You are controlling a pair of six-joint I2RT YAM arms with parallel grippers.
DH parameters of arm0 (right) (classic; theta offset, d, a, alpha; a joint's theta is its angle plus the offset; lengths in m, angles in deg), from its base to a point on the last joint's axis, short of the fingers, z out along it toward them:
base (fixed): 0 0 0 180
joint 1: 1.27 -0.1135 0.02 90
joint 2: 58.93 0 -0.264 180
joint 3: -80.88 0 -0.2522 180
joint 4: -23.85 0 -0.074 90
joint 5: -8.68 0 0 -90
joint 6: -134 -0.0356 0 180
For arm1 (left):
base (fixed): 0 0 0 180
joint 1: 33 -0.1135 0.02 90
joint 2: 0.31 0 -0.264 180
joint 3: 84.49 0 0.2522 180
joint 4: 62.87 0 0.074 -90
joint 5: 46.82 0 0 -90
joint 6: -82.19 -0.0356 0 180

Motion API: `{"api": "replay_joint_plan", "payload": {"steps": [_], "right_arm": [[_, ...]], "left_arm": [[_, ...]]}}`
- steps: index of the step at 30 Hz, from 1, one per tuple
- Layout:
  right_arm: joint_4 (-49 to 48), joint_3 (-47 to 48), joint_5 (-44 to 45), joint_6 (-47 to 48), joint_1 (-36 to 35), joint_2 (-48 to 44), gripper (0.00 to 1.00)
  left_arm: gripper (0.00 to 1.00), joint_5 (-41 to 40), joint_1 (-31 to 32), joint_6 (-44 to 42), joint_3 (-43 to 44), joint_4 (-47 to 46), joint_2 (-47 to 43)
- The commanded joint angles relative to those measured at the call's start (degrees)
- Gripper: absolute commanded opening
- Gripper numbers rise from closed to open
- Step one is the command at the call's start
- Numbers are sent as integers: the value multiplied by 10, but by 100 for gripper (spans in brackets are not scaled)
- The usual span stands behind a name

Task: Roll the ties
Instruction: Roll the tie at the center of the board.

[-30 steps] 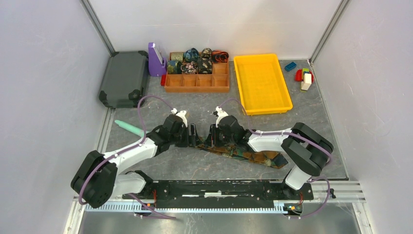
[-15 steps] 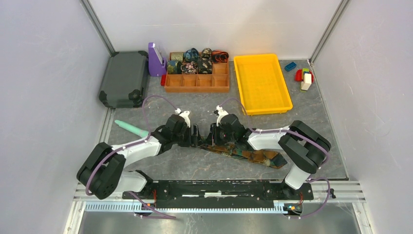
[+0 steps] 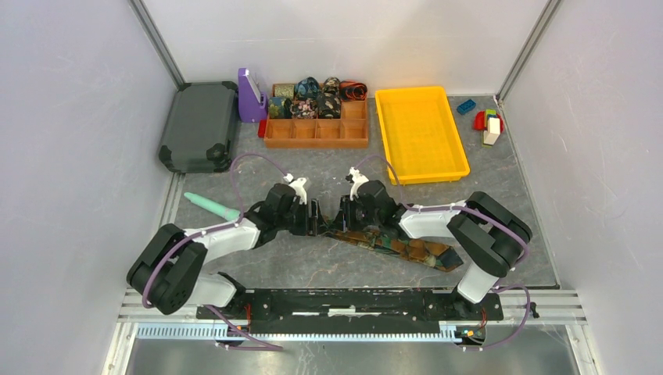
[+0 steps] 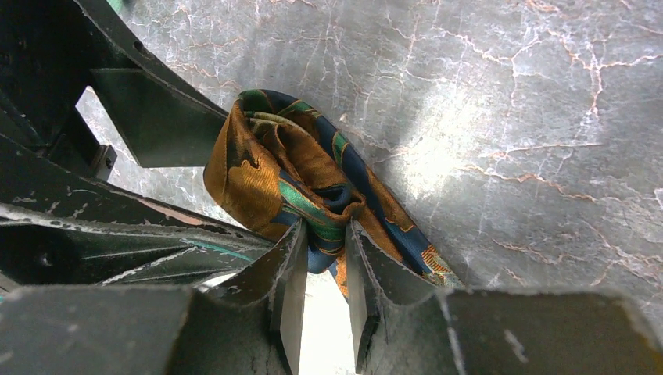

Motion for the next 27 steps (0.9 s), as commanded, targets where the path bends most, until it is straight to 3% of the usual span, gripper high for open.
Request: {"api": "replay_joint_plan", "payload": {"steps": [1,12,20,27], "right_arm": [[-5,-17,-2,16,1,-2,29],[-9,-43,-19,22,-5,-5,30],[-6,-39,-27,28,-7,0,30],[-5,-41,-33,31,-8,-5,30]], "left_arm": [[69,52,11,22,-32,-13,-11],[68,24,62,88,-85,-54,-53],[80,-96,64,88,-73,27,-107],[79,-179,63,133,-84,55,-172]]}}
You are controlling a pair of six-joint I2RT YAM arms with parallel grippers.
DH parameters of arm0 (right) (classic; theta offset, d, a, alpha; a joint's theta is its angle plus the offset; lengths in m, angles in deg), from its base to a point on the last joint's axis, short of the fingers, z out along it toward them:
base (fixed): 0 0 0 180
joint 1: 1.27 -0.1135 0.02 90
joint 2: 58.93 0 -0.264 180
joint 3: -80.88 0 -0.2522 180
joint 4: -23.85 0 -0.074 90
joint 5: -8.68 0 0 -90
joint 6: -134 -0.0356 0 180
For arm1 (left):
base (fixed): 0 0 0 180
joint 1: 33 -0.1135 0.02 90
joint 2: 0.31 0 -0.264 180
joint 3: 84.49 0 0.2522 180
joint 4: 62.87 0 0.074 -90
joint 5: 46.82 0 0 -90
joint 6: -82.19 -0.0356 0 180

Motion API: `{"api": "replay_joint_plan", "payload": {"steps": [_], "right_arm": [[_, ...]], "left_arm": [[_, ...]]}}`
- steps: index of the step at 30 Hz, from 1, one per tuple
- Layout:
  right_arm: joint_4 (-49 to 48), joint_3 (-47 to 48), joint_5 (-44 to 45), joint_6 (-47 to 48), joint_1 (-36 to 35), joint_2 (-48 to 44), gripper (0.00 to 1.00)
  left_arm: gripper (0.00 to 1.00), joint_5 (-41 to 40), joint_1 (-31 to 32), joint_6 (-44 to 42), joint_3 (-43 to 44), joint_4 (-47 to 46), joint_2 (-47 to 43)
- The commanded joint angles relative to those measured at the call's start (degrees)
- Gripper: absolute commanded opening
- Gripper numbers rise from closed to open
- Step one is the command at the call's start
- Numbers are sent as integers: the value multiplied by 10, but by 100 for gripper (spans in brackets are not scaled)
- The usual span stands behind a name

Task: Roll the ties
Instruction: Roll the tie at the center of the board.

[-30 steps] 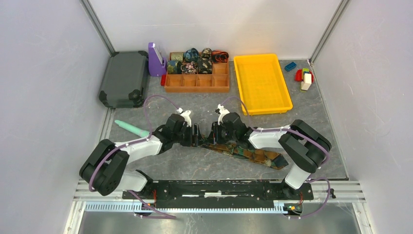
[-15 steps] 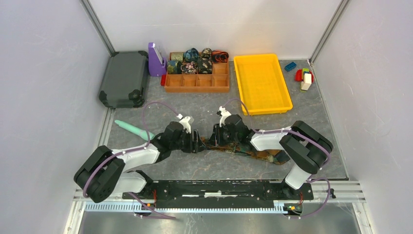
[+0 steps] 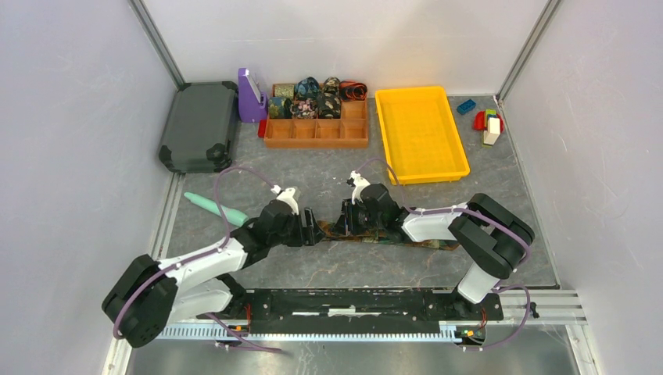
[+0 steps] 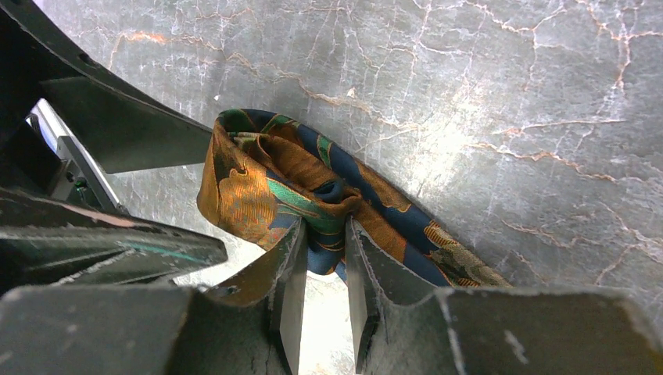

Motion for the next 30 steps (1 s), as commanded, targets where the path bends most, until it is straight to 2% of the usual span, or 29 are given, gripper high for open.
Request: {"api": "replay_joint_plan", "payload": {"steps": [1,9,17,30], "right_arm": [[22,-10,-8,18,-7,4,30],[21,1,-14,22,-9,18,30],[21,10,-21,31,-9,42,29],[24,14,-23,38,-9,49,29]], "left_arm": [[78,-69,2,54,-12,21,-39],[72,-89,2,82,-34,-23,-53],[71,-60,0,47,-35,-84,-12],[61,-24,-8,-4,-46,-121,12]]}}
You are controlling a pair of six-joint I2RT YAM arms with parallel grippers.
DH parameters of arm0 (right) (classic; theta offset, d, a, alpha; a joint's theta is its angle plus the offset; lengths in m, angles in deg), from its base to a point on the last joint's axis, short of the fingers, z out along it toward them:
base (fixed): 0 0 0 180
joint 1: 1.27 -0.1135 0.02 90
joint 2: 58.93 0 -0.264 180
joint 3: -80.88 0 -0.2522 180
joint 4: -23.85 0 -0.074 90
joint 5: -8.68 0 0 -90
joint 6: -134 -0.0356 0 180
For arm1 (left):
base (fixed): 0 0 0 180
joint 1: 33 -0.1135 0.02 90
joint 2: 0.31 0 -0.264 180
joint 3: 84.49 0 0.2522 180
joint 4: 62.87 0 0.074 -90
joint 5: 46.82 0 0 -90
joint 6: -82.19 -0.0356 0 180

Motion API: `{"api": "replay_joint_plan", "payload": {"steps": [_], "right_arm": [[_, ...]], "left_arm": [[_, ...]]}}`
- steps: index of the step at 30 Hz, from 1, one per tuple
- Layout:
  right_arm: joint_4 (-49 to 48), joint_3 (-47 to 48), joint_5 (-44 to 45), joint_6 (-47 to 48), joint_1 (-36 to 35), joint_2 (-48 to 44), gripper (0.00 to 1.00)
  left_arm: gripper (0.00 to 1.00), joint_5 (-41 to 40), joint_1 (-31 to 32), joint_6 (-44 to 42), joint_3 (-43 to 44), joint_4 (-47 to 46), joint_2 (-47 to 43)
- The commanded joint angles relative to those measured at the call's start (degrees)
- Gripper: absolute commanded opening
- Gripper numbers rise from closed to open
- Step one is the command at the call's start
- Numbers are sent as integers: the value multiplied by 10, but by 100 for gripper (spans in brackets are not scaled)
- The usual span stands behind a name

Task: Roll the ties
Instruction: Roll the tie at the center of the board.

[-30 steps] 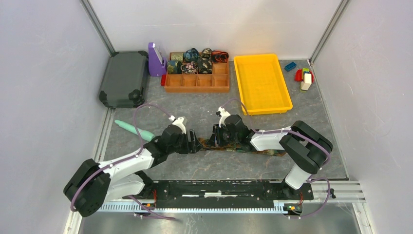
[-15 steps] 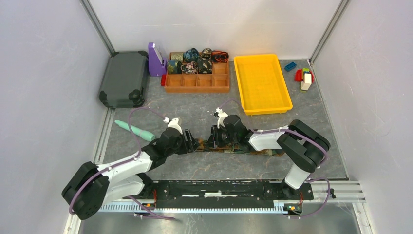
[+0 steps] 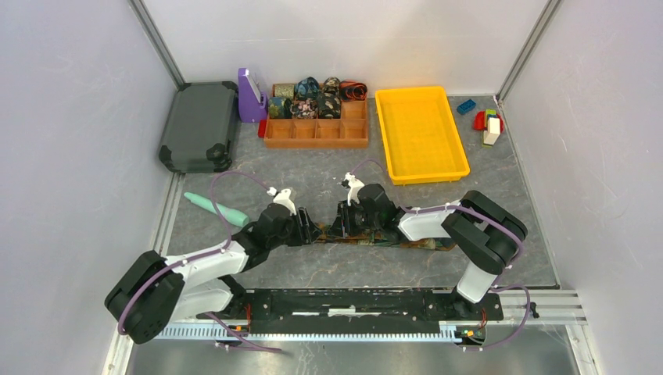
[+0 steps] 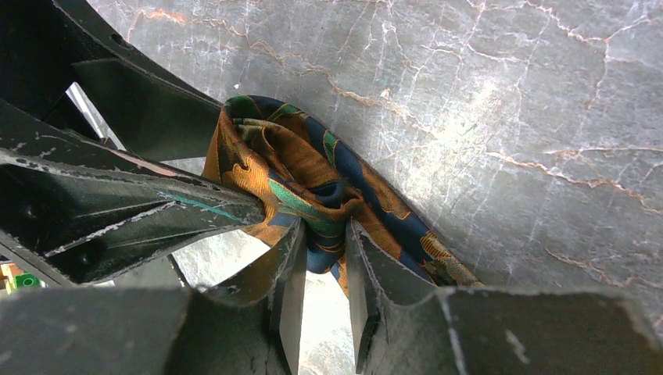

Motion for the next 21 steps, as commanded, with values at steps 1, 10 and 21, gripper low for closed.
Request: {"api": "replay_joint_plan", "payload": {"steps": [1,10,21], "right_arm": [[45,3,11,24,-5,22,29],[54,12,11,26,-5,21,32],[100,25,14,48,-5,-27,49]], "left_arm": [[60,21,-4,-42,-12,-48,6],[52,59,-4,-48,-25,-114,36],[38,25,-3,-69,-12,-37,3]]}}
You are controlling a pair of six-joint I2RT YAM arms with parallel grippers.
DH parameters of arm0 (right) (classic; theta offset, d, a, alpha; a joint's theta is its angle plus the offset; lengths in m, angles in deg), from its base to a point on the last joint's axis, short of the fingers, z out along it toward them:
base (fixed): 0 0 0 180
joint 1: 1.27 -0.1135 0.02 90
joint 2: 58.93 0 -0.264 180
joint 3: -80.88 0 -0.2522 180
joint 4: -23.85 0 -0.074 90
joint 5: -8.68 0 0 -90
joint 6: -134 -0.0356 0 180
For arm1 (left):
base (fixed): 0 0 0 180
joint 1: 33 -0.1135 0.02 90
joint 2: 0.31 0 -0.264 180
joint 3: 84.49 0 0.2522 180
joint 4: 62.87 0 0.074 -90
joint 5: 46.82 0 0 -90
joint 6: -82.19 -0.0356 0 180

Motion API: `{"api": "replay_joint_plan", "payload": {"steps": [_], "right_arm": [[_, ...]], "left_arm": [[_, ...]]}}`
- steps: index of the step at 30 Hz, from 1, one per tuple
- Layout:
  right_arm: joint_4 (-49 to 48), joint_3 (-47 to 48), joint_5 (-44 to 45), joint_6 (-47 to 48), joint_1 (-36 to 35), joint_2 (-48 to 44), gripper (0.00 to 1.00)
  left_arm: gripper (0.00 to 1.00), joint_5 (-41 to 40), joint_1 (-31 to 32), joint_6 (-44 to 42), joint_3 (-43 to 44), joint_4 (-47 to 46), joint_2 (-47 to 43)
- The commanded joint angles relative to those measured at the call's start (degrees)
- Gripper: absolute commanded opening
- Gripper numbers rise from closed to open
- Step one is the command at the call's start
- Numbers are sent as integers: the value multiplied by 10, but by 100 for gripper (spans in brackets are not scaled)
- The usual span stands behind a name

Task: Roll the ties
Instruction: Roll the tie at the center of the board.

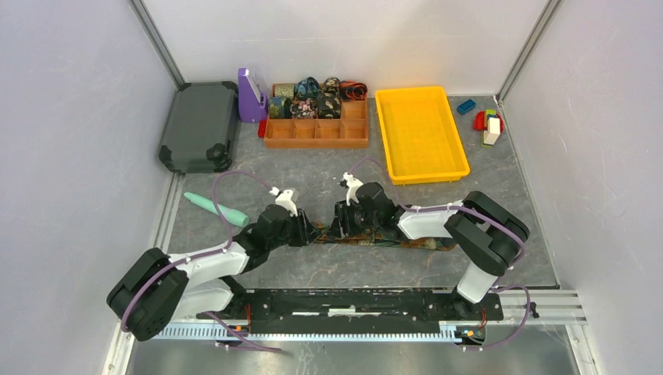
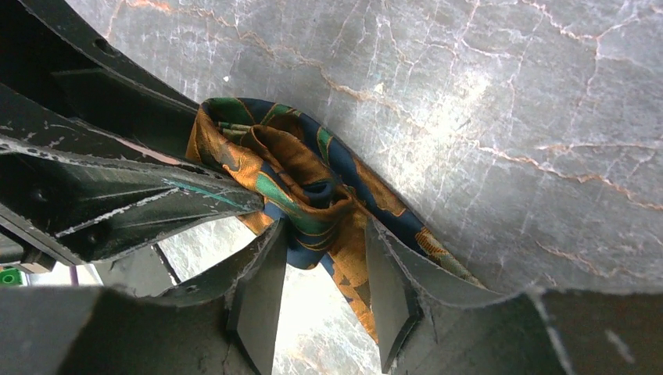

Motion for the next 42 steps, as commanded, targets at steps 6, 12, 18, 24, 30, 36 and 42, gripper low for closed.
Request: {"api": "replay_joint_plan", "payload": {"steps": [6,12,18,24,30,36,42], "right_arm": [[84,-5,13,51,-4,-68,53],[87,-27,31,65,0,-89,51],[97,-53,85,79,1,-85,45],[89,-100,107,50,-2,-105,42],[77,-149,123,11,-31,-134,42],[95,-134,133,22,-36,-144,42],[152,-60,161,64,-36,-168,46]], "left_arm": [[37,-12,3,-43,18,63,-23],[36,-4,10,-43,26,75,-20],[36,-2,26,-47,37,91,-12],[35,2,39,-46,48,104,-9],[35,-9,58,-42,61,132,-16],[35,-23,64,-32,70,155,-22],[35,-55,66,-19,97,216,-32]]}}
